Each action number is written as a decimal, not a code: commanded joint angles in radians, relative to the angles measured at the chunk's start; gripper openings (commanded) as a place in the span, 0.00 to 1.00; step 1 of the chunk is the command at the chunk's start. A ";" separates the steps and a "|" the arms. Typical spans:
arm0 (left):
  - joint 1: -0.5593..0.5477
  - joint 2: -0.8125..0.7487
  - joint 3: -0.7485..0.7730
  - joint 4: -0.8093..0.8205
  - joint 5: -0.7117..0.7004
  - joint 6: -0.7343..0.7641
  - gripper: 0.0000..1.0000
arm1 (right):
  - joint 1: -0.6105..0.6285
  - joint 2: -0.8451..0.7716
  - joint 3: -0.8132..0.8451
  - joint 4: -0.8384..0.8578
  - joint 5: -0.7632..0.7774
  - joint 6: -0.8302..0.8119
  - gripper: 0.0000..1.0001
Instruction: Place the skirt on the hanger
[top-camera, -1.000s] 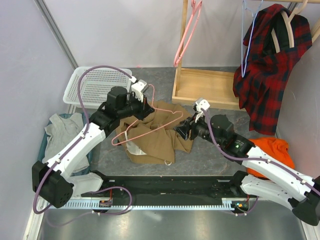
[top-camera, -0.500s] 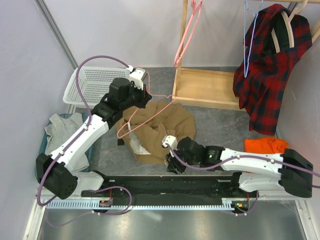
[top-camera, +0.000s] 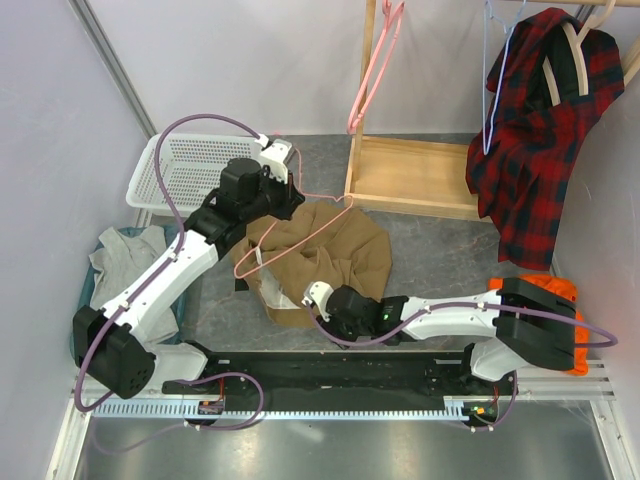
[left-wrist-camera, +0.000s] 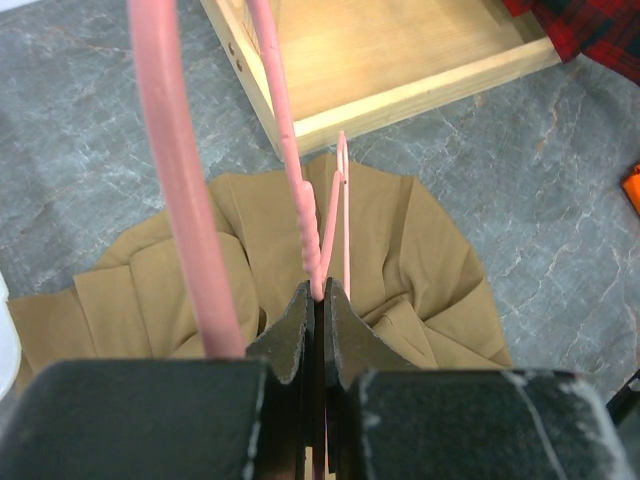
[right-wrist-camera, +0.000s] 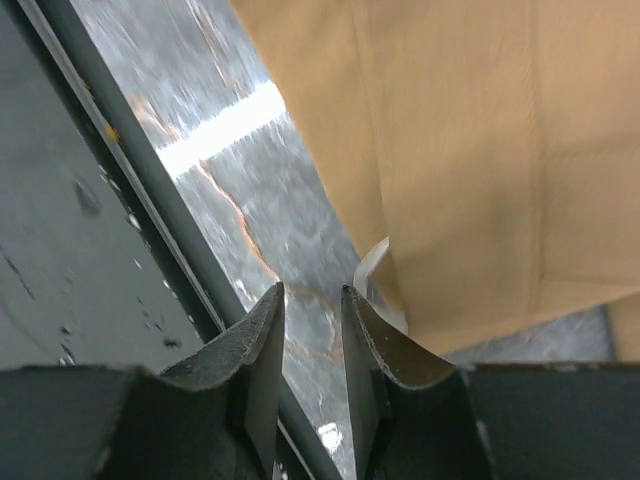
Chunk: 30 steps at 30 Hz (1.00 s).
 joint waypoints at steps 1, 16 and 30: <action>0.004 -0.036 -0.007 0.038 0.029 -0.031 0.02 | 0.009 -0.009 0.067 0.060 0.037 -0.057 0.34; 0.002 -0.056 -0.037 0.032 0.040 -0.034 0.02 | 0.009 0.071 0.099 -0.048 0.192 -0.089 0.33; 0.004 -0.057 -0.051 0.027 0.031 -0.031 0.02 | 0.011 0.066 0.090 -0.087 0.157 -0.052 0.29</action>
